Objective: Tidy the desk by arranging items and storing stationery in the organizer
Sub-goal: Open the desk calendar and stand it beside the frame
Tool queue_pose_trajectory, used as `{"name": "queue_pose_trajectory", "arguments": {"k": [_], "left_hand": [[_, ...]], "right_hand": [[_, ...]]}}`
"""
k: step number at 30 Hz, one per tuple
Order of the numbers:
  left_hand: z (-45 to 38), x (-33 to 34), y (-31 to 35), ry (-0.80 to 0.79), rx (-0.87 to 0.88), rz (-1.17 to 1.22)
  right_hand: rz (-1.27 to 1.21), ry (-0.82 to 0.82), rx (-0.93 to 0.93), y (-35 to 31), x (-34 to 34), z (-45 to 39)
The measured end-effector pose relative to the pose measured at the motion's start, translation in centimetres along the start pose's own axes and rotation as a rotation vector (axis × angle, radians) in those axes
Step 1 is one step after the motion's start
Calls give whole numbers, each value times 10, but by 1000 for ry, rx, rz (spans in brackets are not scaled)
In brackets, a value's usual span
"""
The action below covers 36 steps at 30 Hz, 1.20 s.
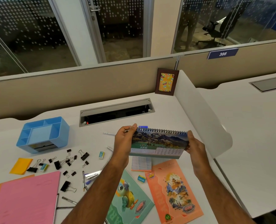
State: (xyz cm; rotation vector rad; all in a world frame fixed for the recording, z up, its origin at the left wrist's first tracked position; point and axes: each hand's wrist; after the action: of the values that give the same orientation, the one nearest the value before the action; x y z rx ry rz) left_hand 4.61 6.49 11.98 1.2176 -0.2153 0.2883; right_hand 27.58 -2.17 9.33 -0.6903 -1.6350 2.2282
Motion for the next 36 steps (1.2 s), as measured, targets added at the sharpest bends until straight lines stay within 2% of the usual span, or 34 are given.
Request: {"name": "queue_pose_trajectory", "arguments": {"k": [15,24,36], "left_hand": [[-34,15,1,-38,-30,-72],[-75,40,10,-19,-26,-153],[-149,89,15,-114,-50,-191]], "right_hand": [[-71,161,131,4,8,-29],[-113,175,126,-3,10,-57],[-159,277,115,-26,9,-113]]}}
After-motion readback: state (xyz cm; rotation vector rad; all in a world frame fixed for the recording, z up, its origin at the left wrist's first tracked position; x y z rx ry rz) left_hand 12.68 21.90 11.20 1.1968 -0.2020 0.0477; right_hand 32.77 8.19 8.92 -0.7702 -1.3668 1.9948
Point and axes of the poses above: each hand's wrist, its own z-axis away from the middle knuckle, its own x-axis out of the palm, y = z × x, and after that the axes turned 12 degrees about z, right-handed
